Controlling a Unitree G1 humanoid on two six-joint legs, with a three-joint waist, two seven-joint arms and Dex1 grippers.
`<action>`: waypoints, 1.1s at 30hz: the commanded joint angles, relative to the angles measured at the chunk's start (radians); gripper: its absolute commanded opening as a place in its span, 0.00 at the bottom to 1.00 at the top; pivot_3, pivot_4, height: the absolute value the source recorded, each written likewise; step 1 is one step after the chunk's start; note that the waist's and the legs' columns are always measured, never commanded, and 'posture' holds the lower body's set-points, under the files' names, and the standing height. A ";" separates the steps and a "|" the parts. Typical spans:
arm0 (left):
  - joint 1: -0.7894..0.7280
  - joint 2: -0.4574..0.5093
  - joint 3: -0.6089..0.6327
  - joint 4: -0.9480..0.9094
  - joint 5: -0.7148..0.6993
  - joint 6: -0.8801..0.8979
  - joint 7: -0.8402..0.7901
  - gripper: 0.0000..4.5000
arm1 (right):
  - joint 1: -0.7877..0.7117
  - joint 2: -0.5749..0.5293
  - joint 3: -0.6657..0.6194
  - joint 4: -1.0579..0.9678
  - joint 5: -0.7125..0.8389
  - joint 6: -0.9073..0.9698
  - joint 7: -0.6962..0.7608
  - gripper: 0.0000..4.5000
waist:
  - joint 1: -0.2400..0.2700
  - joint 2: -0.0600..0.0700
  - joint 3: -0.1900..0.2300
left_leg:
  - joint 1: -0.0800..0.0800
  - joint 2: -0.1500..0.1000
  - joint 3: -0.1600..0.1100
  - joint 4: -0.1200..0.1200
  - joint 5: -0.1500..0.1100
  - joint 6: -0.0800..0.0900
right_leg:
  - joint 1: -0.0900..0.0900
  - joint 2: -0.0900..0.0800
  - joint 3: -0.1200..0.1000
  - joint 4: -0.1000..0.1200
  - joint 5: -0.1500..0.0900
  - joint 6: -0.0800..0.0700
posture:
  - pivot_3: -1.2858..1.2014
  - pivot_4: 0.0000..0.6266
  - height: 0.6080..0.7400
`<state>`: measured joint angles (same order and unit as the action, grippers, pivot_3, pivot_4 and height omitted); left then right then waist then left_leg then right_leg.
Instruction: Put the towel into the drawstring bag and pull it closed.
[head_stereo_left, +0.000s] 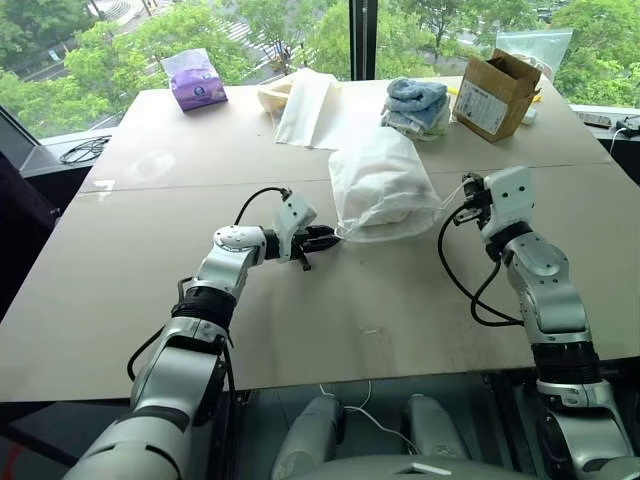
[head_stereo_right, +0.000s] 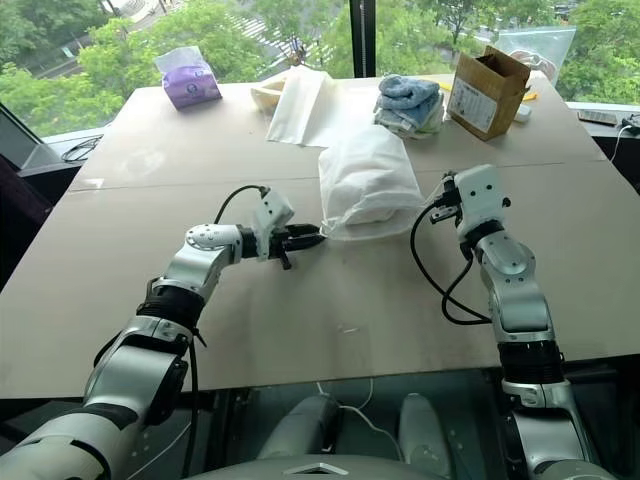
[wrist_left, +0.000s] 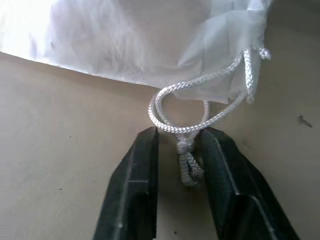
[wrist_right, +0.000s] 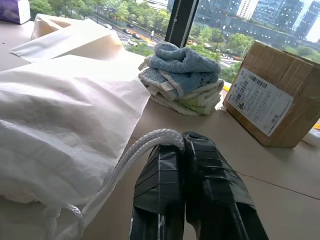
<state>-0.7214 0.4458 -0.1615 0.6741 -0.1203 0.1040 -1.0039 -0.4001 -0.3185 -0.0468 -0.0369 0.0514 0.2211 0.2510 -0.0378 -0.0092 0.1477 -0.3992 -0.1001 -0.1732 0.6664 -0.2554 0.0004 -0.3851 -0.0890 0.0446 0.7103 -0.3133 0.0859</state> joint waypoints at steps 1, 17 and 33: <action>0.010 -0.003 -0.018 0.032 0.035 0.010 -0.011 0.01 | -0.002 0.003 -0.009 -0.051 -0.003 -0.005 -0.011 0.00 | -0.001 0.000 0.000 | 0.000 0.000 0.000 -0.001 0.000 0.000 | 0.000 0.000 0.000 0.000 0.000 0.000 | 0.52 0.24 1.00; 0.009 0.039 0.332 0.058 -0.071 -0.085 0.393 0.01 | 0.024 -0.046 -0.121 0.004 -0.047 0.025 -0.121 0.00 | -0.007 -0.001 0.001 | -0.001 0.001 0.001 -0.001 0.000 -0.001 | -0.002 0.001 0.002 0.000 0.000 0.000 | 0.52 0.24 1.00; -0.060 0.179 0.501 0.307 -0.013 -0.211 1.178 0.01 | 0.022 -0.074 -0.441 0.070 -0.011 0.209 -0.503 0.00 | -0.011 -0.003 0.002 | -0.002 0.001 0.004 -0.004 0.000 -0.001 | -0.004 0.000 0.004 0.000 0.000 0.000 | 0.52 0.24 1.00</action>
<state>-0.8001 0.5011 0.2063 0.9506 -0.1281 -0.1157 0.0037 -0.3900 -0.3407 -0.2928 0.0351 0.0552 0.4091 -0.1308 -0.0490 -0.0119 0.1493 -0.4012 -0.0987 -0.1690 0.6628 -0.2550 -0.0003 -0.3899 -0.0893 0.0494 0.7102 -0.3133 0.0859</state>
